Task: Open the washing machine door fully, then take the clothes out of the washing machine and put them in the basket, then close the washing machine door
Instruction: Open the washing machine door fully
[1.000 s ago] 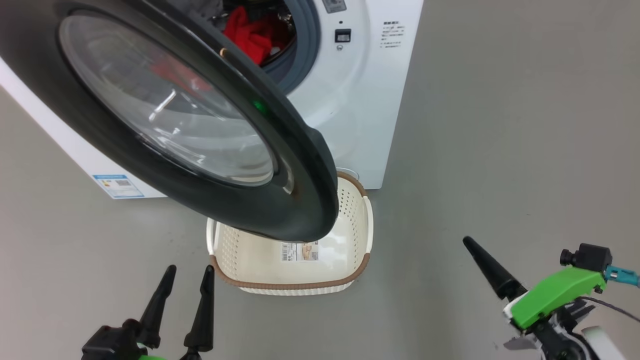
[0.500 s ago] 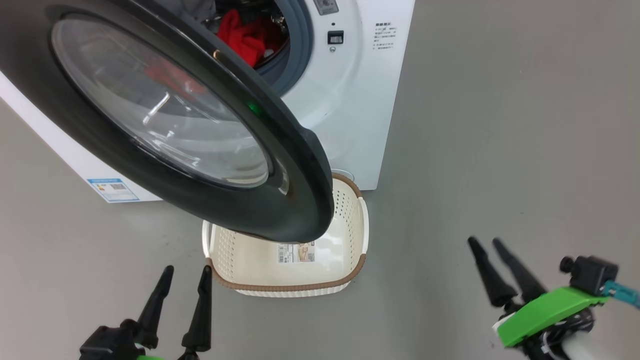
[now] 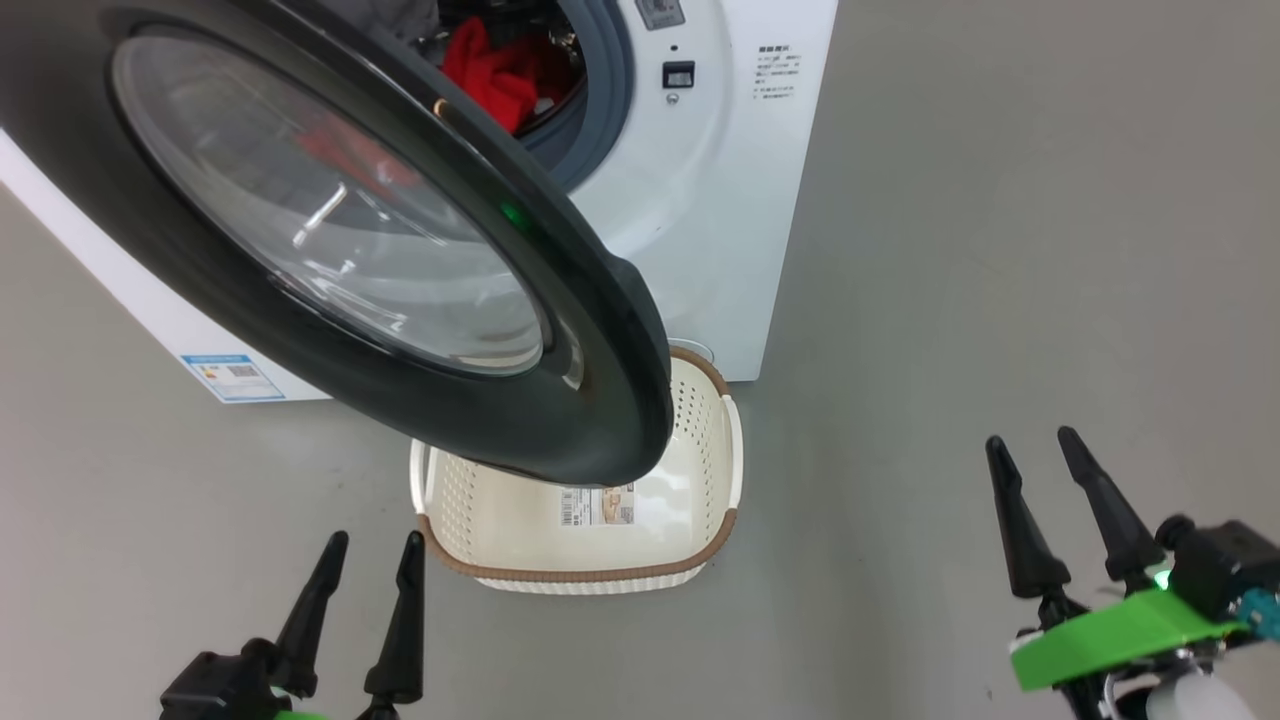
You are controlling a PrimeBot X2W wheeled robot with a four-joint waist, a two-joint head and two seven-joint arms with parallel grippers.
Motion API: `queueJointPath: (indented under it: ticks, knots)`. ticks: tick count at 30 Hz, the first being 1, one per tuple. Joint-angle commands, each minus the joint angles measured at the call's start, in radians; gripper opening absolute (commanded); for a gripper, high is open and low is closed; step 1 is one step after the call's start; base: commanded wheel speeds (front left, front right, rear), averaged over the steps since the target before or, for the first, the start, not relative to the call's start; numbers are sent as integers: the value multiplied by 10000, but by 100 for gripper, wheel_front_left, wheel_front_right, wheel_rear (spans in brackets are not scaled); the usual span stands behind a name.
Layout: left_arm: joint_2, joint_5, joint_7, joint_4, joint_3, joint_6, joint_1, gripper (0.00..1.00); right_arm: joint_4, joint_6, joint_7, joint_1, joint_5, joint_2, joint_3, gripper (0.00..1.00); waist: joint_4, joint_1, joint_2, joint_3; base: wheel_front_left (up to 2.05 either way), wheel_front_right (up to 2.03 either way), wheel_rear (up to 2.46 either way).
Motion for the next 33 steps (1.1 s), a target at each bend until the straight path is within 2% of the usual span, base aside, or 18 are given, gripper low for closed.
queueJointPath:
  ticks: [1,11,21,25,26,27,28,33]
  knots:
    - [158,43,-122,-205,310,-56,-108,100,-375,75,-88,236,-371,84,25,100,37,0,0,-41,0,0,0]
    - [113,78,-122,-249,275,-56,42,100,-529,75,-89,1000,-1280,688,-597,100,102,0,0,-193,0,0,0]
    - [99,87,-122,-262,206,-56,42,100,-557,75,-89,943,-1402,721,-565,100,122,0,0,-169,0,0,0]
    - [93,71,-122,-243,203,-56,16,100,-613,75,-89,795,-1013,772,-526,100,151,0,0,-146,0,0,0]
    - [91,64,-122,-243,200,-56,12,100,-589,75,-89,716,-780,788,-448,49,160,0,0,-140,0,0,0]
    - [88,59,-122,-245,194,-56,10,100,-601,75,-89,606,-570,798,-354,8,171,0,0,-130,0,0,0]
    - [86,52,-122,-248,180,-56,3,100,-632,75,-89,485,-340,804,-238,0,186,0,0,-118,0,0,0]
    - [74,16,-122,-251,85,-56,-59,100,-928,75,-89,-369,1468,818,372,0,326,0,0,-41,0,0,0]
